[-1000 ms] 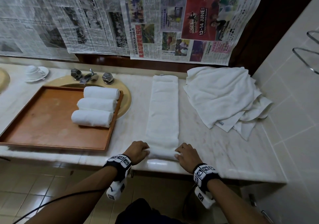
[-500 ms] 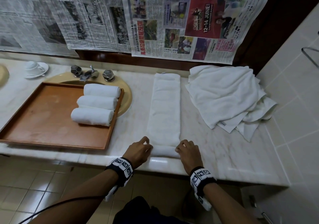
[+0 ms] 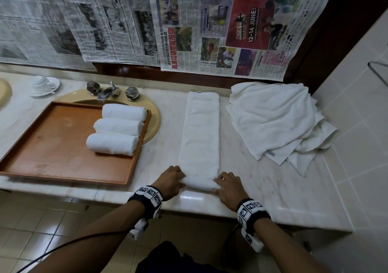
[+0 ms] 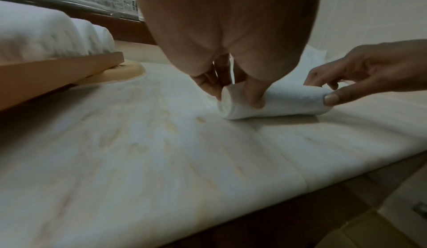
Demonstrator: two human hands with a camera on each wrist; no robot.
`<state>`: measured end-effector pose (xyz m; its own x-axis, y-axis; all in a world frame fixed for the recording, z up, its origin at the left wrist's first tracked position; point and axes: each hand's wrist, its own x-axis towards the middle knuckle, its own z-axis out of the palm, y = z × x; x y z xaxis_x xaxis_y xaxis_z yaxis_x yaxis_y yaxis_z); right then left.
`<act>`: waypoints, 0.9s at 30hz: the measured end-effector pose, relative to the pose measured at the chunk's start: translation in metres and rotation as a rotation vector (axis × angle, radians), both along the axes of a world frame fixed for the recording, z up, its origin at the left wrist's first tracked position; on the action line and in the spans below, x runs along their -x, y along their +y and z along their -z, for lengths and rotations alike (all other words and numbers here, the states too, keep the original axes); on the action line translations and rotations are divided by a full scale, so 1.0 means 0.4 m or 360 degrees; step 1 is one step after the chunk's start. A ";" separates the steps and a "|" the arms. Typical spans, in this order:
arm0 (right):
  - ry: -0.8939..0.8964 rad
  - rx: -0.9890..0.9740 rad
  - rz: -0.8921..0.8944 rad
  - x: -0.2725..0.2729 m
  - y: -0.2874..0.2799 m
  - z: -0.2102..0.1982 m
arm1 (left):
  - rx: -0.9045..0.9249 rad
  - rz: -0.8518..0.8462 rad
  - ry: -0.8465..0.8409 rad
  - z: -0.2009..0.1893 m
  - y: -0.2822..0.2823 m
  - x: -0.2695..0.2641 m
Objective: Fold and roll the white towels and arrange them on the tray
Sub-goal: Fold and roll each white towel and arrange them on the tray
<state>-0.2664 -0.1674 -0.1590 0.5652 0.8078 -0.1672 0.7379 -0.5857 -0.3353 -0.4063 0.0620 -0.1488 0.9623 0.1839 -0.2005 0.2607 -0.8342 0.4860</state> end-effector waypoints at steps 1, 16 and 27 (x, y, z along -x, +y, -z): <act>0.0063 0.0018 0.0019 -0.003 0.001 -0.002 | 0.0076 -0.0032 -0.0003 0.000 0.001 0.001; 0.0187 -0.0459 0.0636 0.010 0.047 0.016 | -0.0013 -0.0294 -0.0299 0.034 -0.024 0.000; -0.0218 -0.0284 0.0133 -0.001 0.000 0.019 | -0.0392 -0.0149 -0.0141 0.012 -0.014 -0.034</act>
